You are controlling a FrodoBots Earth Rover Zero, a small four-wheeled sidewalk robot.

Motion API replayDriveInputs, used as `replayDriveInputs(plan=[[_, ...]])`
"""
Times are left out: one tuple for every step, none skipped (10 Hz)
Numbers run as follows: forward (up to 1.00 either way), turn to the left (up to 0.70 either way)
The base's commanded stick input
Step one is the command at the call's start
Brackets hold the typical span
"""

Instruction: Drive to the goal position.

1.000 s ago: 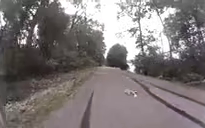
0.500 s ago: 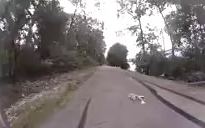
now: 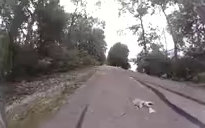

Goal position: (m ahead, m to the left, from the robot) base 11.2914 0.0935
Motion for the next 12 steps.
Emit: replayDriveInputs(plan=[[0.7,0.0],[0.7,0.0],[0.7,0.0],[0.7,0.0],[0.7,0.0],[0.7,0.0],[0.7,0.0],[0.7,0.0],[0.7,0.0],[0.7,0.0],[0.7,0.0],[0.7,0.0]])
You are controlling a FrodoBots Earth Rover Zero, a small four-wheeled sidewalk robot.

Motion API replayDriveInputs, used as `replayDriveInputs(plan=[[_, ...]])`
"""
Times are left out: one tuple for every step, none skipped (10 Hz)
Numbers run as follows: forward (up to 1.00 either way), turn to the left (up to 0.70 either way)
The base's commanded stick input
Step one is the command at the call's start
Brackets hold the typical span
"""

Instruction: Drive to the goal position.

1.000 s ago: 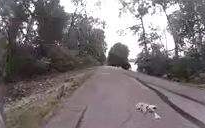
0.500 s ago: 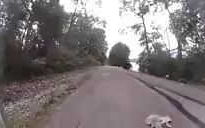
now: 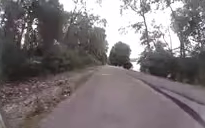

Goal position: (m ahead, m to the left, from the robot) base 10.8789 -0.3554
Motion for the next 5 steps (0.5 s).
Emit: replayDriveInputs(plan=[[0.7,0.0],[0.7,0.0],[0.7,0.0],[0.7,0.0],[0.7,0.0]])
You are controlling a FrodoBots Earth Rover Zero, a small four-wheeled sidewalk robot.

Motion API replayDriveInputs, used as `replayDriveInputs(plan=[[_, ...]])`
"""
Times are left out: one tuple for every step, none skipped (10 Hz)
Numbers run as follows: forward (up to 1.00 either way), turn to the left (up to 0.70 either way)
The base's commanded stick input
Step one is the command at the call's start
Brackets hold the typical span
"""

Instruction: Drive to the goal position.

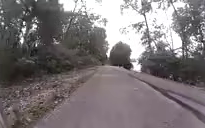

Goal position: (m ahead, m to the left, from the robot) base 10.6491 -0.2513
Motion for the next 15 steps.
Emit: replayDriveInputs(plan=[[0.7,0.0],[0.7,0.0],[0.7,0.0],[0.7,0.0],[0.7,0.0],[0.7,0.0],[0.7,0.0],[0.7,0.0],[0.7,0.0],[0.7,0.0],[0.7,0.0],[0.7,0.0],[0.7,0.0],[0.7,0.0],[0.7,0.0]])
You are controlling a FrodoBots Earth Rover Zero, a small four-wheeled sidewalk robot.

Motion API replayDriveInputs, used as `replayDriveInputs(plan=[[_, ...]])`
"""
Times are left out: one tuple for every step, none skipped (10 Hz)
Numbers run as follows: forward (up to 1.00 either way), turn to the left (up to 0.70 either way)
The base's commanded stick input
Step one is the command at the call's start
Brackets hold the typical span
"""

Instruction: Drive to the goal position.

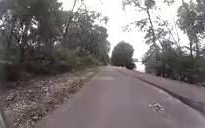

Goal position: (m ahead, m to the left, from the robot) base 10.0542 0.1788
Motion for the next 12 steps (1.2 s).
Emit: replayDriveInputs(plan=[[0.7,0.0],[0.7,0.0],[0.7,0.0],[0.7,0.0],[0.7,0.0],[0.7,-0.03],[0.7,-0.18],[0.7,-0.29],[0.7,0.0],[0.7,0.0],[0.7,0.0],[0.7,0.0]])
